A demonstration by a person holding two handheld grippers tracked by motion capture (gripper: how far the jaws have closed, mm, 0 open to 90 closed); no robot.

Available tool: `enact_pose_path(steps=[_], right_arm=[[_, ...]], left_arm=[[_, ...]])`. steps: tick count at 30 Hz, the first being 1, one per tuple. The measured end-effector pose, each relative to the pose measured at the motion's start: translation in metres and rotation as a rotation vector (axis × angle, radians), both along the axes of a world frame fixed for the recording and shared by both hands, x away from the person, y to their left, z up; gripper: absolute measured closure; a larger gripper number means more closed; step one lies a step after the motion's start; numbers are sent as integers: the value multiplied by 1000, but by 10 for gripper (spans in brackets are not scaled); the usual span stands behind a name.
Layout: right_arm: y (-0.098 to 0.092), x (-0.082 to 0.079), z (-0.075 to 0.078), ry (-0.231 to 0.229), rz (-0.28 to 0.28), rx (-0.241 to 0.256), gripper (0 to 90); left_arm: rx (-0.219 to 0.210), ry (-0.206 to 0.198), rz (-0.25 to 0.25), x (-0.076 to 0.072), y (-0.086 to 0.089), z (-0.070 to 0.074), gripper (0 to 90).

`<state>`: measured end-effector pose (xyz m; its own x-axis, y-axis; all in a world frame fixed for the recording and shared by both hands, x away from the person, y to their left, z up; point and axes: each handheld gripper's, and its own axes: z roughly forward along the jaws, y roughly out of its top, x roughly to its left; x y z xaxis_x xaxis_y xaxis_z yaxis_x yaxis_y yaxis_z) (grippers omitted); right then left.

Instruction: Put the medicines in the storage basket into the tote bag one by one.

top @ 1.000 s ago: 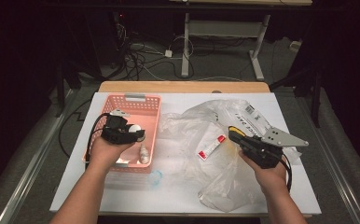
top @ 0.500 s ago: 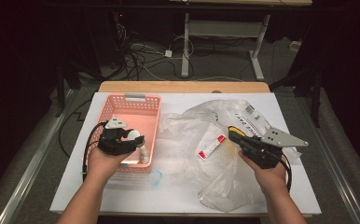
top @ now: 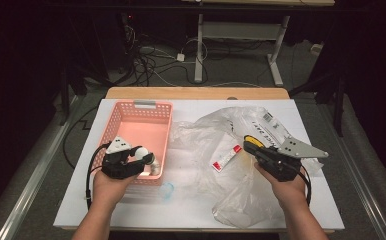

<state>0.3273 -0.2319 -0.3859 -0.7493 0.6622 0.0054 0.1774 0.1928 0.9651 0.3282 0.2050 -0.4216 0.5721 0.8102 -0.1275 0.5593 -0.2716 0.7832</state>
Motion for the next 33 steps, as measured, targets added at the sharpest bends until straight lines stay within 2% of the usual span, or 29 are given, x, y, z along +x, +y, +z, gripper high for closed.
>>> enact_pose_path(steps=[5,9,15,22,25,33], right_arm=[[2,-1,0,-3,2,-6,900],[0,-1,1,-3,0,-5,900],[-2,-1,1,-7,-2,-4,900],[-2,-2,2,-5,0,2,900],[-2,-2,2,-2,0,4,900],[0,-2,1,-2,3,1,900]], left_arm=[[-18,-13,6,-4,3,1,487],[-54,-31,17,-8,8,4,487],[-69,-58,17,-15,6,12,487],[-91,-84,-15,-21,-4,21,487],[-127,-80,-39,-22,-8,23,487],[-130,-93,-75,-26,-19,26,487]])
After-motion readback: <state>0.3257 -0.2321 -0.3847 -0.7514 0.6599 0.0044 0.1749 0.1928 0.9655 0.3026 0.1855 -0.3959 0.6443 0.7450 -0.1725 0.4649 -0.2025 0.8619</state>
